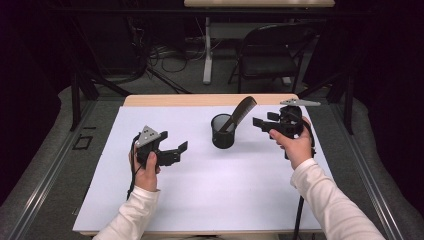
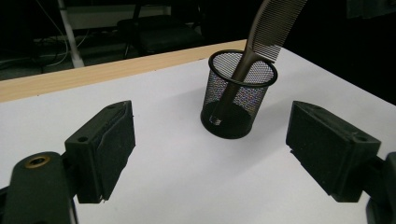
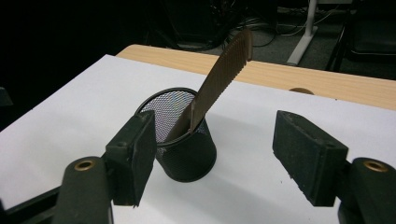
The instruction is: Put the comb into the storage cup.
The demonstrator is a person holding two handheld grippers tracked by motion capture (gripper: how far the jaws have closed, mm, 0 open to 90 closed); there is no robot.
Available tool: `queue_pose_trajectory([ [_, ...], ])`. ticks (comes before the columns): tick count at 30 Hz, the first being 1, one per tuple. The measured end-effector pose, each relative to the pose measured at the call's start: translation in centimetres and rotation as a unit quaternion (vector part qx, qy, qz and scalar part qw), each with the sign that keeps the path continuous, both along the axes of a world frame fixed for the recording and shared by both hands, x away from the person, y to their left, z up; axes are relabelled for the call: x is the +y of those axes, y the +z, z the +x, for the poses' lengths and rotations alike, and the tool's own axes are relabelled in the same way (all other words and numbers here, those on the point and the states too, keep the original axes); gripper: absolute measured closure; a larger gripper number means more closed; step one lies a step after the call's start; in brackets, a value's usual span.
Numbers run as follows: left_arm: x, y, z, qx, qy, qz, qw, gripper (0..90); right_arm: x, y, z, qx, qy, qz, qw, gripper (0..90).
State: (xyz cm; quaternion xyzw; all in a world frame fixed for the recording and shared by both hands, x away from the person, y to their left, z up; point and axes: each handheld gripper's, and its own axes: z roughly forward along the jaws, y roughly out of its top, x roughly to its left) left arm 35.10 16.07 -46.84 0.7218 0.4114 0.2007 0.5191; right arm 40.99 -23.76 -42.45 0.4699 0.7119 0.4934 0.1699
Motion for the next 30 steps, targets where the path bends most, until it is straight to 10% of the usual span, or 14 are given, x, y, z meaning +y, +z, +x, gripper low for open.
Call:
queue_pose_trajectory([
  [30,0.8,0.1,0.2,0.01,0.002,-0.005,0.9999,15.7,0.7,1.7,-2.1,-0.027,0.037,-0.045,0.9979,0.0],
])
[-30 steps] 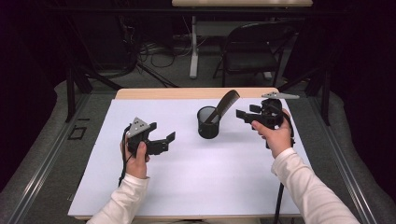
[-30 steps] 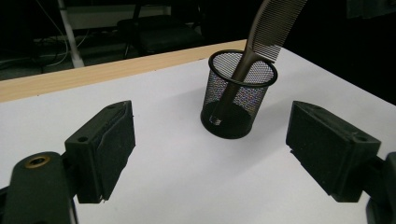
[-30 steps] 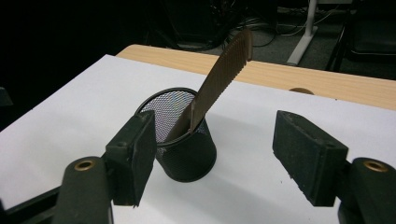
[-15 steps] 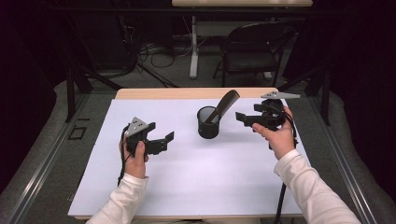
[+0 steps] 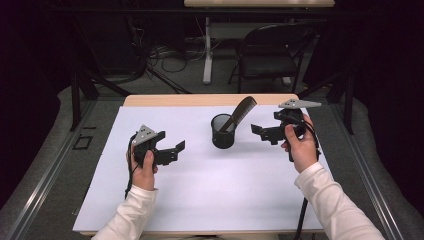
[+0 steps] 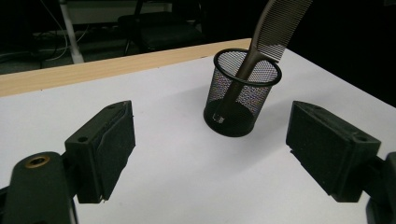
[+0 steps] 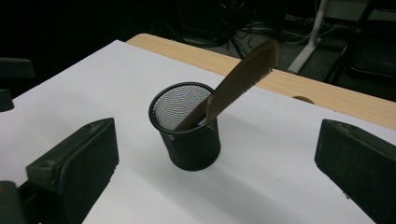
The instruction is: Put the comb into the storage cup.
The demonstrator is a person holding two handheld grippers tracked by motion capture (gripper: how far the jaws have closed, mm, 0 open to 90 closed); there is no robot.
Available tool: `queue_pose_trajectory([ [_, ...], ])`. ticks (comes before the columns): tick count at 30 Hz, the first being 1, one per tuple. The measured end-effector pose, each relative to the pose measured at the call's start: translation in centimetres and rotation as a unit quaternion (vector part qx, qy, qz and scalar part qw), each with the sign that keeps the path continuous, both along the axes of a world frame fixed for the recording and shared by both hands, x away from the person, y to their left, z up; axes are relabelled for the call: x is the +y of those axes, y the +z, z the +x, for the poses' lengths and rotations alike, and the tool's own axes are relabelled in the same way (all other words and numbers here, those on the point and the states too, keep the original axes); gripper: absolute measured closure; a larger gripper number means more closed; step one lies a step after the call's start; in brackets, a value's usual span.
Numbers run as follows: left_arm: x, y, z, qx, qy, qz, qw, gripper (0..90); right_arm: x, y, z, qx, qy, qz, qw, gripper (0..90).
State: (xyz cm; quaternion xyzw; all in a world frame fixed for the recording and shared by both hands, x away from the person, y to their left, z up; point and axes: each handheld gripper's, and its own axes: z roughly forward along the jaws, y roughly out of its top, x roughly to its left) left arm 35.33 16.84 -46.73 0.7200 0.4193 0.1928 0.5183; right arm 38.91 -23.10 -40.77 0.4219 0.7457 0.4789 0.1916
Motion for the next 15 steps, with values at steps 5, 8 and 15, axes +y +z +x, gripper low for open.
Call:
queue_pose_trajectory([
  [5,0.03,0.04,-0.01,0.0,-0.003,-0.001,1.0,15.7,0.41,0.08,-0.34,-0.01,0.002,-0.009,0.9999,0.0],
  [8,0.05,0.05,0.01,0.0,-0.004,-0.002,1.0,15.7,0.64,0.14,-0.5,-0.013,0.003,-0.014,0.9998,0.0],
  [15,0.15,0.1,0.01,0.0,-0.006,-0.004,1.0,15.7,0.82,0.14,-0.57,-0.017,0.005,-0.021,0.9996,0.0],
])
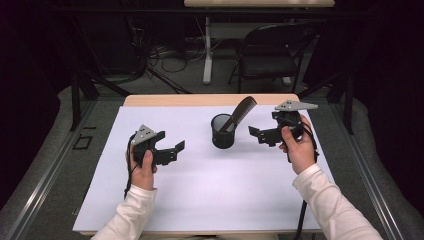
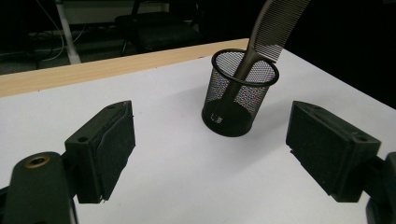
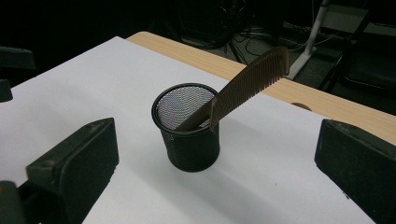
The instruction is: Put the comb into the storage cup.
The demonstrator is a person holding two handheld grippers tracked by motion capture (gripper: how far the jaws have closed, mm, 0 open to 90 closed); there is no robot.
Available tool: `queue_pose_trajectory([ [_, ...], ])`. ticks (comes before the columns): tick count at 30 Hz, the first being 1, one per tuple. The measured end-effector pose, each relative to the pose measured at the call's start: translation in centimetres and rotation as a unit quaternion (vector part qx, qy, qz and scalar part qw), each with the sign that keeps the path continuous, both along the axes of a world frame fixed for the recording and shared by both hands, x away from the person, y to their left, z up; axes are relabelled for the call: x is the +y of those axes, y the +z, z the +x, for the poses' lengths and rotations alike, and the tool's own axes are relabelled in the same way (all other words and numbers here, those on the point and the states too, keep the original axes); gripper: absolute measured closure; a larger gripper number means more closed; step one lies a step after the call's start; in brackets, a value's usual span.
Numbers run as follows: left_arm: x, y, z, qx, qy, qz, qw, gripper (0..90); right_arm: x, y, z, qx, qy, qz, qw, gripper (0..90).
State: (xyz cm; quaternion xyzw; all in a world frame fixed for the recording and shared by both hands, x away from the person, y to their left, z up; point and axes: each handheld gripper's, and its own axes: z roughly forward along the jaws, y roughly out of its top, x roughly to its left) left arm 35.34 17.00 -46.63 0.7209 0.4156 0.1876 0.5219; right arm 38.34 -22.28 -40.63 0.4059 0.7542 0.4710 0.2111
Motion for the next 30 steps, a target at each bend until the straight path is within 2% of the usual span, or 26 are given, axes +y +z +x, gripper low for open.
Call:
queue_pose_trajectory([
  [9,0.5,0.3,-0.1,-0.002,-0.001,-0.008,1.0,15.7,0.3,-0.3,-0.3,0.0,0.006,-0.005,1.0,0.0],
  [19,0.8,0.6,-0.1,-0.001,-0.005,-0.013,0.9999,15.7,0.4,-1.2,-1.1,0.0,0.012,0.008,0.9999,0.0],
  [30,0.7,1.0,-0.1,-0.003,-0.01,-0.014,0.9998,15.7,0.1,-2.1,-3.8,-0.019,0.006,0.029,0.9994,1.1],
])
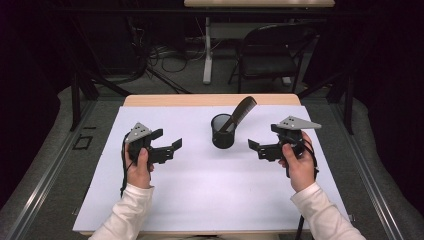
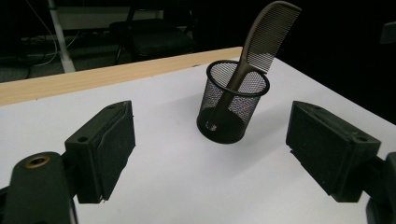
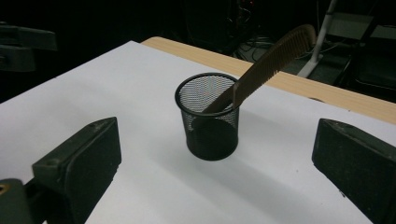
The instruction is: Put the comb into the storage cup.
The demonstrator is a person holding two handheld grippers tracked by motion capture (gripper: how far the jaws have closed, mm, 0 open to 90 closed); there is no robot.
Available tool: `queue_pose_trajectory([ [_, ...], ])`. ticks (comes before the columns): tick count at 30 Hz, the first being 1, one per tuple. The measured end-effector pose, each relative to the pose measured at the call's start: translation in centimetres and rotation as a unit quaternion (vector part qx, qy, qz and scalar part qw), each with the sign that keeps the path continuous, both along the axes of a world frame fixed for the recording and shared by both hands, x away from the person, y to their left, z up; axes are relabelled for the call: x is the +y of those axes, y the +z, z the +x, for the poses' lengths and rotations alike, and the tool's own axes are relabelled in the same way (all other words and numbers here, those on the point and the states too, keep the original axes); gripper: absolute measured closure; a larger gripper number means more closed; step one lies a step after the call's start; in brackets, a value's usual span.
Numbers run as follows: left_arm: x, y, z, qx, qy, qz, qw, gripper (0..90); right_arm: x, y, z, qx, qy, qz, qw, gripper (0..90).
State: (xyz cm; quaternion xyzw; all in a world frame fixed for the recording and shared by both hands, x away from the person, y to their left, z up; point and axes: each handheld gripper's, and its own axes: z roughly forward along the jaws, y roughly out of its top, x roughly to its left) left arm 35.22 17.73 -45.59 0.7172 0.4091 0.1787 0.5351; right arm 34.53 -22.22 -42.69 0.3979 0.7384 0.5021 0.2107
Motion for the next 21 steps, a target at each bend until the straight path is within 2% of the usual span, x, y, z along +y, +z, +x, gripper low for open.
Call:
queue_pose_trajectory([
  [3,-0.1,0.0,0.0,0.0,-0.002,0.003,1.0,15.7,-0.2,-0.2,-0.9,-0.002,0.004,0.009,1.0,1.1],
  [11,-0.1,0.4,0.2,0.003,-0.006,0.004,1.0,15.7,-0.5,-1.0,-2.6,-0.006,0.014,0.006,0.9999,1.1],
  [21,1.3,1.2,-0.4,0.005,-0.004,0.015,0.9999,15.7,-1.2,-1.3,-3.9,0.0,0.012,0.001,0.9999,1.1],
])
